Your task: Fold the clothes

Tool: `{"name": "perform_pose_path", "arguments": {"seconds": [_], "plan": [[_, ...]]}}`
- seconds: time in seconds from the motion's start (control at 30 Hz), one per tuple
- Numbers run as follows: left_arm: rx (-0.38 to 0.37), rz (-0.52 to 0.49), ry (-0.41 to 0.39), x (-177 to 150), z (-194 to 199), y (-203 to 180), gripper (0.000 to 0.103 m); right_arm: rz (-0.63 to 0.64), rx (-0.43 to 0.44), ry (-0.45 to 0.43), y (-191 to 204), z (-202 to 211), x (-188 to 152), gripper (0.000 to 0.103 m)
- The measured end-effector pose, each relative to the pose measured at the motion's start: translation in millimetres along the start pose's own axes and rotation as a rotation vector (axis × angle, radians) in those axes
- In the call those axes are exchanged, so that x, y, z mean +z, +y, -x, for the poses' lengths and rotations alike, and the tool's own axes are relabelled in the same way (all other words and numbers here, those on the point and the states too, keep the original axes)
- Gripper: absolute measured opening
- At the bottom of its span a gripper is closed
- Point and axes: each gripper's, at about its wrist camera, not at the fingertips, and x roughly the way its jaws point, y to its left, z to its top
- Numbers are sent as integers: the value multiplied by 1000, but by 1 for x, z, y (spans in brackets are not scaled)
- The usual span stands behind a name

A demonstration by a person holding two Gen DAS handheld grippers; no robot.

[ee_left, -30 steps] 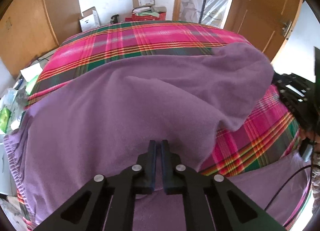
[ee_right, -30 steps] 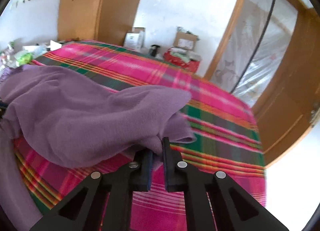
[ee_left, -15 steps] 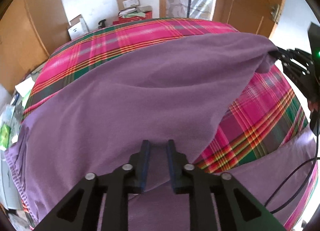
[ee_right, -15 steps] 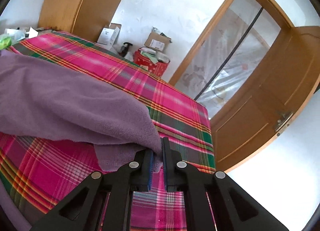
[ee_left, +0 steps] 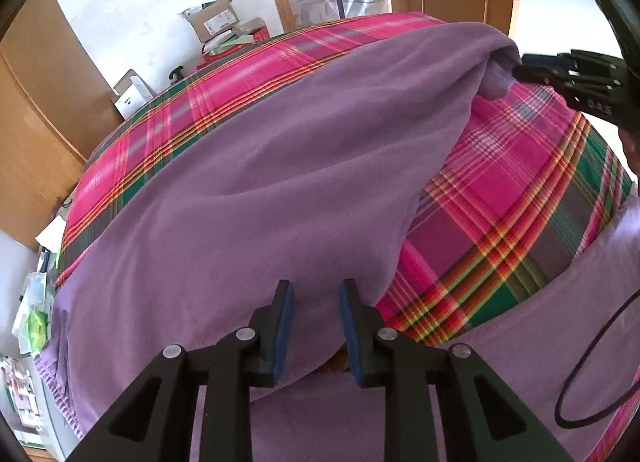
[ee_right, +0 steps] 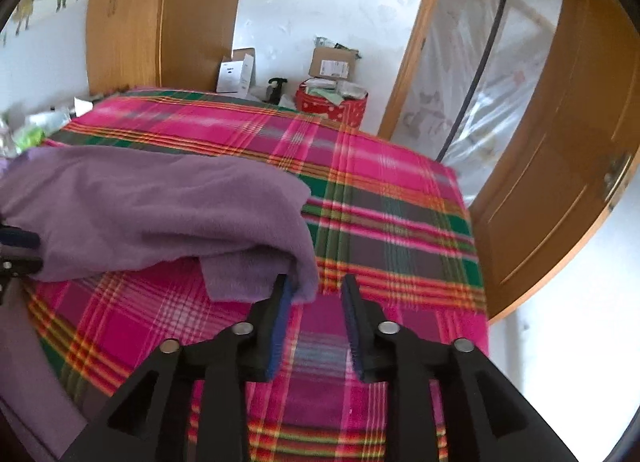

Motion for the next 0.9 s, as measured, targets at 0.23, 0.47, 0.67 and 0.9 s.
{"name": "perform_pose_path", "arguments": {"seconds": [0.23,0.47,0.67,0.9], "plan": [[-11,54,4,6,-6,1,25,-211,223,14,-18,-6,-14,38],[-21,71,-3,10,-7,-4,25,-302,333,38,-16,-26,-10,46],[-53,103,-21,15,-7,-3,25,-137,261,26,15,-34,2,46],[-31,66,-100,29,0,-24,25,-168,257,44,17,-46,12,47]]}}
